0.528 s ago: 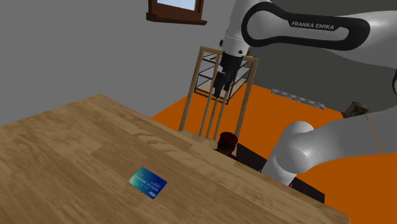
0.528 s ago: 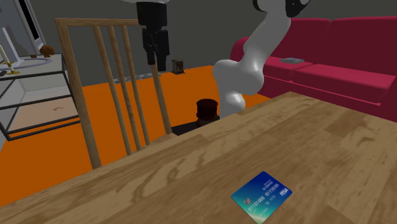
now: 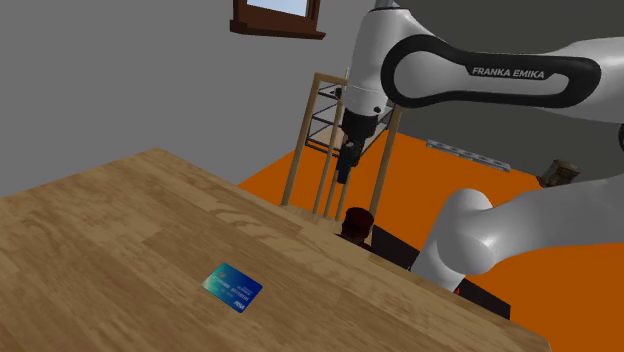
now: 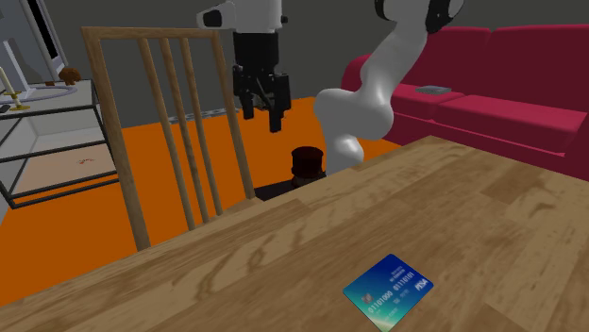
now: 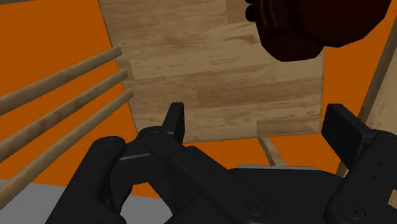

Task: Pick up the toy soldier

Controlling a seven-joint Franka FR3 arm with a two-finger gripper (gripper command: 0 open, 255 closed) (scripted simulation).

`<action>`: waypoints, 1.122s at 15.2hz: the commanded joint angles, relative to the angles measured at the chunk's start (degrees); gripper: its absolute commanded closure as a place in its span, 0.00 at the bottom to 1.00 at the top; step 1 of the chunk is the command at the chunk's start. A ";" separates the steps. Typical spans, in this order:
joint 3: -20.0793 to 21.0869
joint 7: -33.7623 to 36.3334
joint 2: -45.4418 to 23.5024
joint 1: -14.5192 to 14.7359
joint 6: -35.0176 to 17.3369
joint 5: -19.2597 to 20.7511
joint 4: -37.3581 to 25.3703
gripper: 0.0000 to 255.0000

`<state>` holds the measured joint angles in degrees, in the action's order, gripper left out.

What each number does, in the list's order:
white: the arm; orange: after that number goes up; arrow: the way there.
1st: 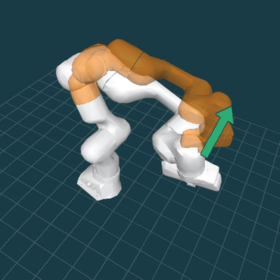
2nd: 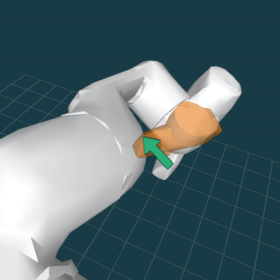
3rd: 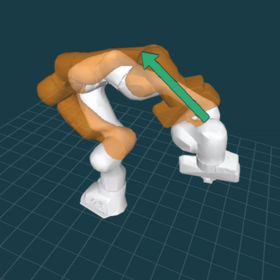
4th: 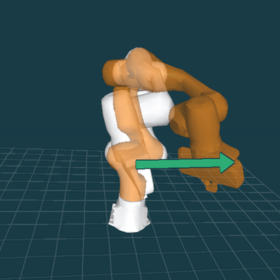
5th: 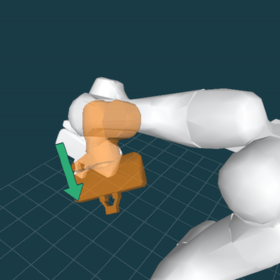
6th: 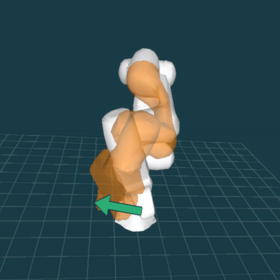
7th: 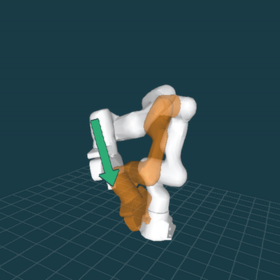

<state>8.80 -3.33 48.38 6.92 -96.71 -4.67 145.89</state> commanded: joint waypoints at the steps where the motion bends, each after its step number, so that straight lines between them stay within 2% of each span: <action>1: 1.68 -0.42 1.74 2.17 0.74 -0.94 2.10 0.00; 6: 6.16 -1.16 5.26 8.17 1.73 -4.01 7.34 0.00; 14: 7.62 -1.04 5.05 9.08 -4.14 -5.39 13.19 0.00; 16: 7.61 -1.03 5.06 9.09 -4.14 -5.38 13.19 0.00; 17: 7.66 -1.02 4.78 9.04 -4.32 -5.38 13.08 1.00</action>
<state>16.35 -4.36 53.44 15.96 -100.71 -9.97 158.65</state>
